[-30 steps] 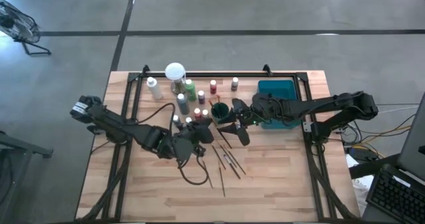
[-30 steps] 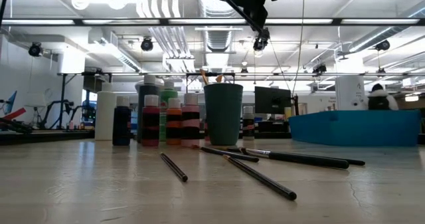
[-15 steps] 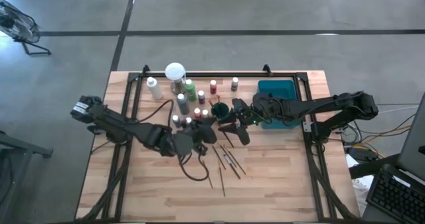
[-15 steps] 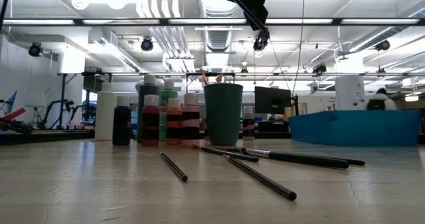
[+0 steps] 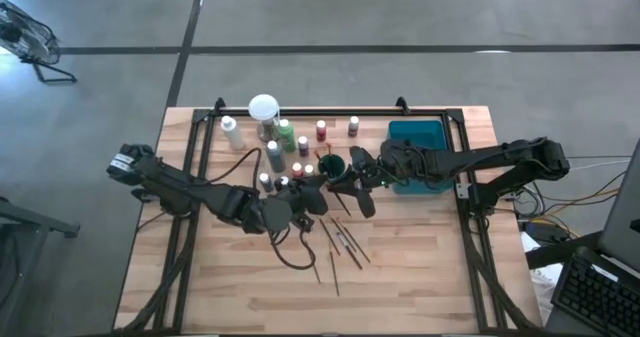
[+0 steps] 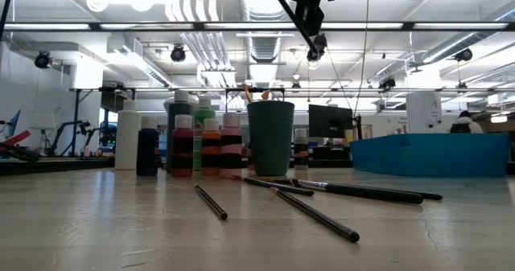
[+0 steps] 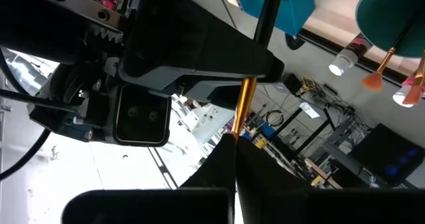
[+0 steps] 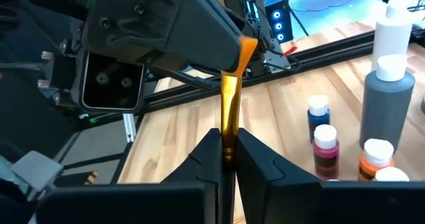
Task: Pick & Place Paint Supplies
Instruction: Put the gold paint brush into the green cup
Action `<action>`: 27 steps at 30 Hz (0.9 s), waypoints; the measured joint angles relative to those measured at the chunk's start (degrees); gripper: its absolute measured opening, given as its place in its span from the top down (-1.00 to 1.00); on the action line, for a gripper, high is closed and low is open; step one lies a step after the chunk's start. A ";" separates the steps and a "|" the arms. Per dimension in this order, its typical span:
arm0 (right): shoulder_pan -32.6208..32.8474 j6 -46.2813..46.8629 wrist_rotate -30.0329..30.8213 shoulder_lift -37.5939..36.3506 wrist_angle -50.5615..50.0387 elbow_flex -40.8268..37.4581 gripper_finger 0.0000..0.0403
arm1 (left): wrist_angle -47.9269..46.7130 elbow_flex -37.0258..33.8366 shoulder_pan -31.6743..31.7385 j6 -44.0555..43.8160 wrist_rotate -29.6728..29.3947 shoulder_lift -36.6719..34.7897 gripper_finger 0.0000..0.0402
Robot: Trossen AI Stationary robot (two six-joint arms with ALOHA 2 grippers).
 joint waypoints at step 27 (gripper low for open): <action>-0.53 -14.07 15.87 -7.37 0.84 -0.77 0.91 | -14.62 0.07 -0.10 -61.39 3.60 -11.91 0.14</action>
